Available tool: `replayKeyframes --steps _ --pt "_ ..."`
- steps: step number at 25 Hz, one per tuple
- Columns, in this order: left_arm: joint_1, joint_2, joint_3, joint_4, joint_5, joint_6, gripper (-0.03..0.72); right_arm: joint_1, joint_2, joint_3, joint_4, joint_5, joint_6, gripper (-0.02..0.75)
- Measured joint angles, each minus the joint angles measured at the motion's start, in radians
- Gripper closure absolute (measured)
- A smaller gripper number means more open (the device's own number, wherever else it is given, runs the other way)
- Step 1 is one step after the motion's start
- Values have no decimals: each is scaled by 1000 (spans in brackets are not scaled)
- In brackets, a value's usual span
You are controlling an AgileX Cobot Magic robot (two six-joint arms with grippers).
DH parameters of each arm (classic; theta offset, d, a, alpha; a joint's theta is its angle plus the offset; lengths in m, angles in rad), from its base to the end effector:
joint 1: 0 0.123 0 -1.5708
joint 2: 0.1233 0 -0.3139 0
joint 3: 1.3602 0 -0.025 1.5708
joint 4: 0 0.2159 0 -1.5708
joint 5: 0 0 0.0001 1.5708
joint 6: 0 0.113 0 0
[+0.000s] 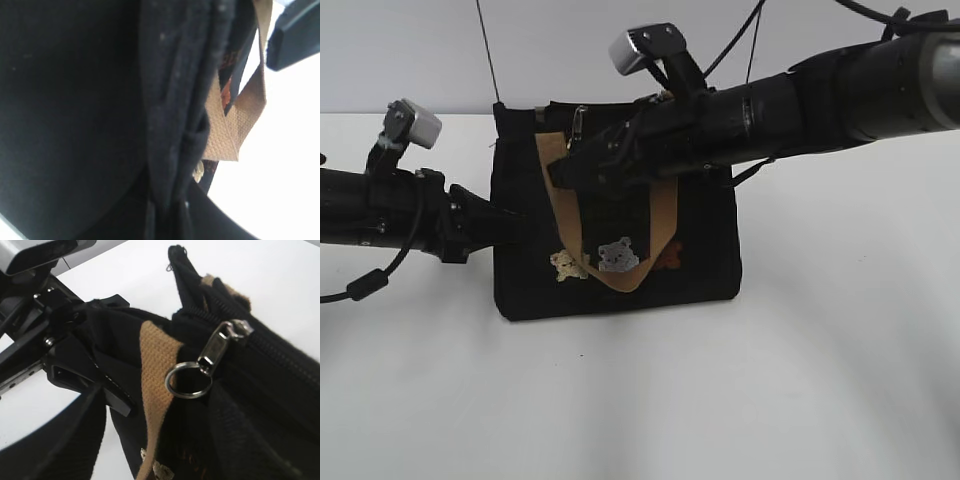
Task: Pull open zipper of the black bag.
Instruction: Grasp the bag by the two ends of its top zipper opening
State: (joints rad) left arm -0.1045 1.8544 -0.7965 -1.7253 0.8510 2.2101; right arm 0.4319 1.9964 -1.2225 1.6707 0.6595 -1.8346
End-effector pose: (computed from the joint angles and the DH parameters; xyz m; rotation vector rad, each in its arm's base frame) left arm 0.3091 -0.1169 0.1932 0.9183 1.9745 -0.8111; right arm 0.3526 0.2385 0.2220 -0.9620 1.9403 0.8804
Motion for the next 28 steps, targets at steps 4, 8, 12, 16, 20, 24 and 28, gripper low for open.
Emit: replayKeyframes --steps 4,8,12,16,20,24,28 --pt "0 0 0 2 0 0 663 13 2 0 0 -9 -3 316" --pt "0 0 0 2 1 0 663 14 2 0 0 -20 -7 372" --pt "0 0 0 2 1 0 663 14 3 0 1 -30 -11 415" --pt "0 0 0 1 1 0 663 6 3 0 1 -40 -13 468" --pt "0 0 0 -1 3 0 663 -5 3 0 1 -38 -14 495" --pt "0 0 0 -2 5 0 664 -8 3 0 4 -35 -13 500" --pt "0 0 0 -3 7 0 664 -10 -6 0 4 -39 -13 500"
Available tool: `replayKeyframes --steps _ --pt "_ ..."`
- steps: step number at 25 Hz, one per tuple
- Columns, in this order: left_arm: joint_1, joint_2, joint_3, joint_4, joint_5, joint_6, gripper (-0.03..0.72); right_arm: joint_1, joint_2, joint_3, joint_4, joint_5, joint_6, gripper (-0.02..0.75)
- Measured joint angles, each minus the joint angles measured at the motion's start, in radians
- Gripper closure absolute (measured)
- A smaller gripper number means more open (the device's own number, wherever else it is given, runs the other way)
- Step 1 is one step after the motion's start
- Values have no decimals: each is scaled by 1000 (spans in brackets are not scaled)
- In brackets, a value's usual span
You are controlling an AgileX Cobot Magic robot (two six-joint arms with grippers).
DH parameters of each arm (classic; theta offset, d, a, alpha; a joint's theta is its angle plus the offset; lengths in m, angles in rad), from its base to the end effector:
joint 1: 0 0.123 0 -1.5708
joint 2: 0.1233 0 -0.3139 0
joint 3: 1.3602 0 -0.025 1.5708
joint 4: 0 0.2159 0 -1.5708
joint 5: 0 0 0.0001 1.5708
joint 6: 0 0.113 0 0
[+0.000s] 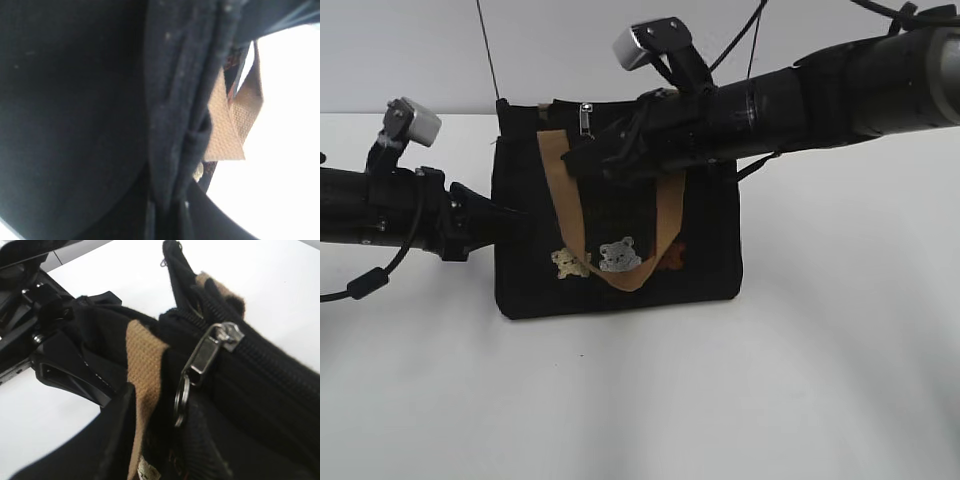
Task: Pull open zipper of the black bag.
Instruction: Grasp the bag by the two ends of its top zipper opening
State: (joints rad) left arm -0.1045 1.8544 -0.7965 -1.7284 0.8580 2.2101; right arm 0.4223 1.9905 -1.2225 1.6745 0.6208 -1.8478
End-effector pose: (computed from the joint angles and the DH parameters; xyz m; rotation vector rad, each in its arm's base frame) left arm 0.3090 -0.1174 0.1939 0.9154 1.9695 -0.8185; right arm 0.3575 0.2324 0.2228 -0.9437 1.9476 0.8256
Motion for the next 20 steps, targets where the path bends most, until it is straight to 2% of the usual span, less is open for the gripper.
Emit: replayKeyframes --steps 3,5,11,16,20 --pt "0 0 0 -2 2 0 664 -2 -15 0 0 -30 1 511" --pt "0 0 0 -3 2 0 664 -2 -24 1 0 -58 5 545" --pt "0 0 0 -4 2 0 664 -6 -33 1 -13 -82 44 747" --pt "0 0 0 -4 4 0 664 -13 -78 2 -94 -108 118 753" --pt "0 0 0 -4 5 0 664 -43 -143 2 -208 -109 266 753"
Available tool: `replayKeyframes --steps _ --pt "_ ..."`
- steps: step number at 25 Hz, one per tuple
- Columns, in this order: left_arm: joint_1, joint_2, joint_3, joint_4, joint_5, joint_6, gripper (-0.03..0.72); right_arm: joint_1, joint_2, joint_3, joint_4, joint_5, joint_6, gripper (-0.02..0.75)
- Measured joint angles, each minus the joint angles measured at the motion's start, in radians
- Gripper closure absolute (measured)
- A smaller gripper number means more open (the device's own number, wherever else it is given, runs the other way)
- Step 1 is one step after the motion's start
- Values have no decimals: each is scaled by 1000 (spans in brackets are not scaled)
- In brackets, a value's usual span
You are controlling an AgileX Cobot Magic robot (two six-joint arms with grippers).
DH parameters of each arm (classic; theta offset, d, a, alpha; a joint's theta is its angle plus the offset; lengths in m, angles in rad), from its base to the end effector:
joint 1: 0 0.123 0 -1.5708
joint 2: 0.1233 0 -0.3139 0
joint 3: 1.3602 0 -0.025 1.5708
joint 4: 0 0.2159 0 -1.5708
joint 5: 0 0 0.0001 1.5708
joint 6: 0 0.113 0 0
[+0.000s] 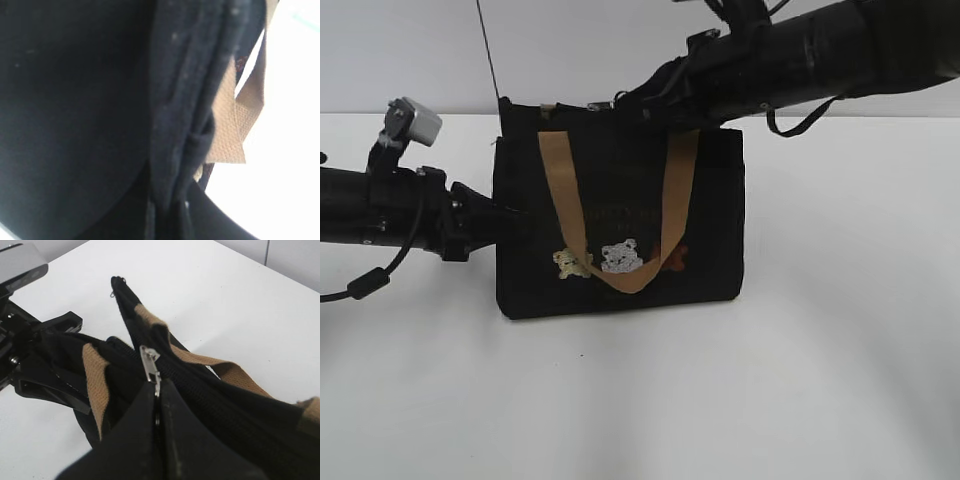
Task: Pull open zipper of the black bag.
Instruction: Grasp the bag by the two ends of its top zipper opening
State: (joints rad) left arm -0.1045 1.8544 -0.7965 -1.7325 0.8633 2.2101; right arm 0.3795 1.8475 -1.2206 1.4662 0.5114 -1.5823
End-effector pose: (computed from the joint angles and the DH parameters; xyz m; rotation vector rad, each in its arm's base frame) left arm 0.3091 -0.1177 0.1945 0.9111 1.9656 -0.8243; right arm 0.3528 0.2000 0.2671 -0.8263 1.9994 0.6928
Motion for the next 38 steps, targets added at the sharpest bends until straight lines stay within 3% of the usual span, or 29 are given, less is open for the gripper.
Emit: replayKeyframes --steps 8,21,31,38 --pt "-1 0 0 3 2 0 664 -55 -48 0 -101 130 135 753" --pt "-3 0 0 2 -13 0 664 -229 -57 0 -277 138 251 753" --pt "-3 0 0 1 -19 0 664 -336 -69 0 -356 169 291 753" --pt "-3 0 0 1 -19 0 664 -349 -69 0 -363 181 299 753"
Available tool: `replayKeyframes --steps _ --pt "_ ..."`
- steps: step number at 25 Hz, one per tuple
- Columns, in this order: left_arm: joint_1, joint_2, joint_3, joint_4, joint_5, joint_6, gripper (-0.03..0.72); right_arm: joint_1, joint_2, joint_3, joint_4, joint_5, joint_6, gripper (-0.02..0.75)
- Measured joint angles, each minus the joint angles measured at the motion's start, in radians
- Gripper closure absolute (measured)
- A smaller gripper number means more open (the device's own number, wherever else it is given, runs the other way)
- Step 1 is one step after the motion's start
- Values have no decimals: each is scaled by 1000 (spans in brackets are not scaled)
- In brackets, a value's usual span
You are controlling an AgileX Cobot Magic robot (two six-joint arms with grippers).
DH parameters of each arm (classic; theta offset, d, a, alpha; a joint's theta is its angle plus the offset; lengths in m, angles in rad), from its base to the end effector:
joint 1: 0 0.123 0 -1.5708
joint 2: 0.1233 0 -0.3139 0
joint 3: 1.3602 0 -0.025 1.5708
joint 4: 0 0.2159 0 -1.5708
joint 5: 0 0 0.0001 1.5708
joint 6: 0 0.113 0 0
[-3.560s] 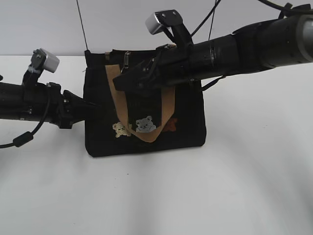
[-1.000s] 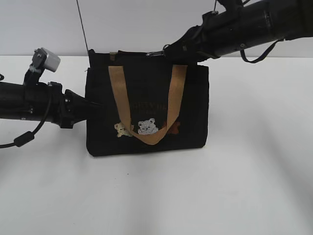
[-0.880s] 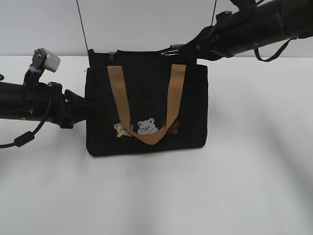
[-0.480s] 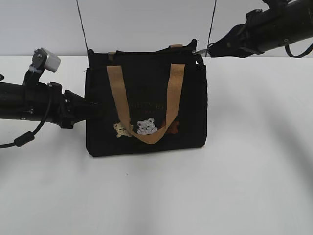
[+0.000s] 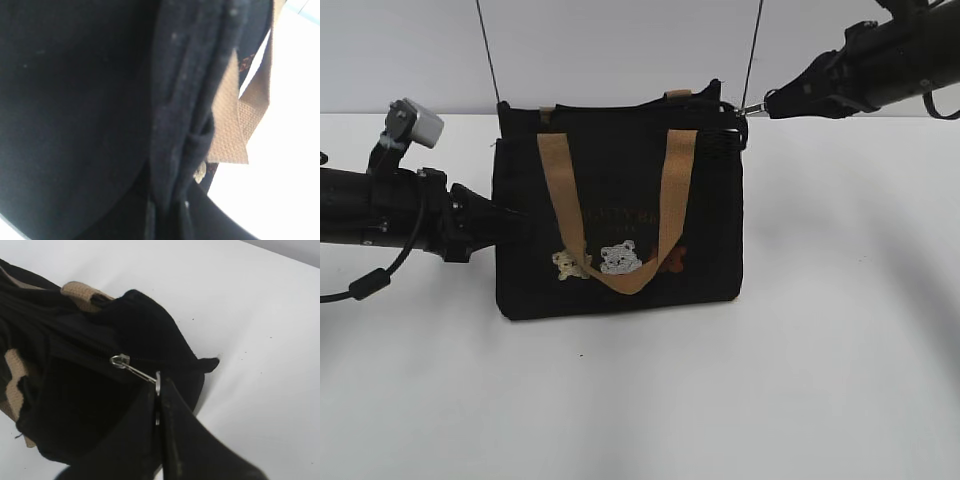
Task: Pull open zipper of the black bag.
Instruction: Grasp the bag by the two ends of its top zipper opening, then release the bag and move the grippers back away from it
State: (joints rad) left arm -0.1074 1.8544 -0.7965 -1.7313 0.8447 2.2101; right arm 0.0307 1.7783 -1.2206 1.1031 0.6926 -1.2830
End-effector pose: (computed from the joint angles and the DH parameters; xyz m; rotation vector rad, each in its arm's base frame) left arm 0.3095 -0.1173 0.1930 0.9133 1.9780 -0.8067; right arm 0.3663 0.0758 0.2759 -0.6391 2.1972 0.5890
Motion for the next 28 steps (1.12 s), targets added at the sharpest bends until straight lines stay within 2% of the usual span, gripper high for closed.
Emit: replayKeyframes --steps 2,4,7,9,10,13,16,23,28 --pt "0 0 0 0 -2 -6 657 1 0 0 3 17 0 726" --pt "0 0 0 0 -4 -37 610 1 -1 0 11 35 0 632" --pt "0 -5 0 5 -13 -111 429 1 -8 0 15 86 1 391" --pt "0 -25 0 26 -29 -174 312 1 -21 0 15 122 1 279" --pt "0 -38 0 43 -37 -210 281 1 -27 0 15 144 1 246" --pt "0 -74 0 118 -61 -306 245 1 -56 0 -6 189 15 209" --pt "0 -136 0 227 -94 -423 237 16 -102 0 -77 219 55 202" --pt "-2 -309 0 528 -141 -738 235 150 -203 0 -344 200 270 200" --pt "-2 -458 20 718 -124 -897 235 188 -245 2 -519 232 475 200"
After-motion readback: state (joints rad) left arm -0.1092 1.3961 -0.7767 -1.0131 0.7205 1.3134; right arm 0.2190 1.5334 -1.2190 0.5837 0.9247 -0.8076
